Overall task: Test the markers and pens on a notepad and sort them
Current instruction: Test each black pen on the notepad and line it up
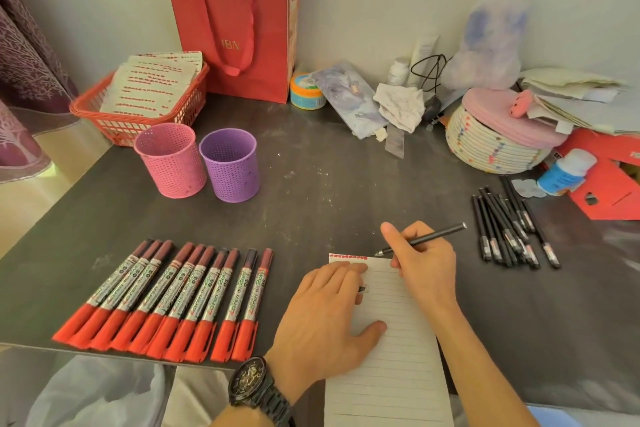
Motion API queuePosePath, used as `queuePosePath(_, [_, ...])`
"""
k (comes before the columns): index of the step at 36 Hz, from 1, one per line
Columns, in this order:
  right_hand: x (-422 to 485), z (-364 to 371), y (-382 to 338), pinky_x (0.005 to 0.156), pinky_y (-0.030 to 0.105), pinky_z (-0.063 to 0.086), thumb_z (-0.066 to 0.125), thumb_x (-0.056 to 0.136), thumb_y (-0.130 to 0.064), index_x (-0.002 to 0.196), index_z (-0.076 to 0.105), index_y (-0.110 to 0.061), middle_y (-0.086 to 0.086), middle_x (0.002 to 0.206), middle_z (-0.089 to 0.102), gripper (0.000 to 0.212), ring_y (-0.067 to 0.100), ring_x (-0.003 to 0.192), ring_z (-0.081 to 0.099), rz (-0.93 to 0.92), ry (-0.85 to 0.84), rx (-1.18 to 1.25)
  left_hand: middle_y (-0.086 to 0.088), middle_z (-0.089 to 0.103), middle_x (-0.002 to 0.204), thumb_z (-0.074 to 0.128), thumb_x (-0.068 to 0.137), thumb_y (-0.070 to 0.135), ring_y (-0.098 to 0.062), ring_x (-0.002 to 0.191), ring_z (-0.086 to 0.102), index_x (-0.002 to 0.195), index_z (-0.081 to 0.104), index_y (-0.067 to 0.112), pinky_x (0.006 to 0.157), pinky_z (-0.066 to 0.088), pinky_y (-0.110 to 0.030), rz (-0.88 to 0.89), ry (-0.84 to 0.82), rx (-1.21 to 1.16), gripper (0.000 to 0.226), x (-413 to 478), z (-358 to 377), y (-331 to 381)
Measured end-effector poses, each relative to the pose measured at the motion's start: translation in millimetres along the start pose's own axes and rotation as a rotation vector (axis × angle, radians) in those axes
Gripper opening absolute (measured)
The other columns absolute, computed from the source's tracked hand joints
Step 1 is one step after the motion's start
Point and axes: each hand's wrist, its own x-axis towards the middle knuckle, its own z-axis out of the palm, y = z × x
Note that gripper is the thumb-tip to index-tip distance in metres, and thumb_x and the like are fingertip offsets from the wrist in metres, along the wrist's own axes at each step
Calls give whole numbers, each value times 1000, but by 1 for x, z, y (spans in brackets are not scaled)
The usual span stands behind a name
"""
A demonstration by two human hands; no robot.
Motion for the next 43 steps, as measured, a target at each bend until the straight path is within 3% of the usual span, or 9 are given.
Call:
queuePosePath(6, [2, 2, 5, 59, 10, 45, 74, 88, -41, 65, 60, -26, -4, 52, 65, 31, 3, 51, 60, -29, -11, -27, 19, 47, 142, 51, 83, 67, -5, 129, 39, 94, 46, 32, 108, 29, -27, -7, -14, 10, 37, 3, 0, 0])
queuePosePath(10, [3, 3, 9, 57, 11, 45, 74, 89, -39, 65, 61, -24, -5, 53, 67, 31, 4, 50, 60, -33, -25, -39, 18, 49, 141, 49, 85, 65, -7, 128, 40, 92, 37, 36, 108, 31, -29, -12, -15, 16, 33, 3, 2, 0])
queuePosePath(22, [4, 6, 10, 60, 8, 45, 73, 90, -34, 65, 61, -23, -6, 52, 67, 30, 2, 50, 61, -70, -27, -72, 18, 50, 141, 48, 87, 61, -7, 131, 39, 95, 48, 32, 109, 28, -28, -30, -21, 37, 30, 3, 6, -3])
queuePosePath(43, [3, 8, 8, 57, 6, 42, 71, 89, -31, 63, 60, -24, -7, 51, 67, 29, -1, 51, 60, -38, -22, -92, 17, 52, 140, 47, 88, 60, -9, 130, 42, 90, 42, 33, 110, 34, -33, -31, -18, 23, 28, 4, 4, 0])
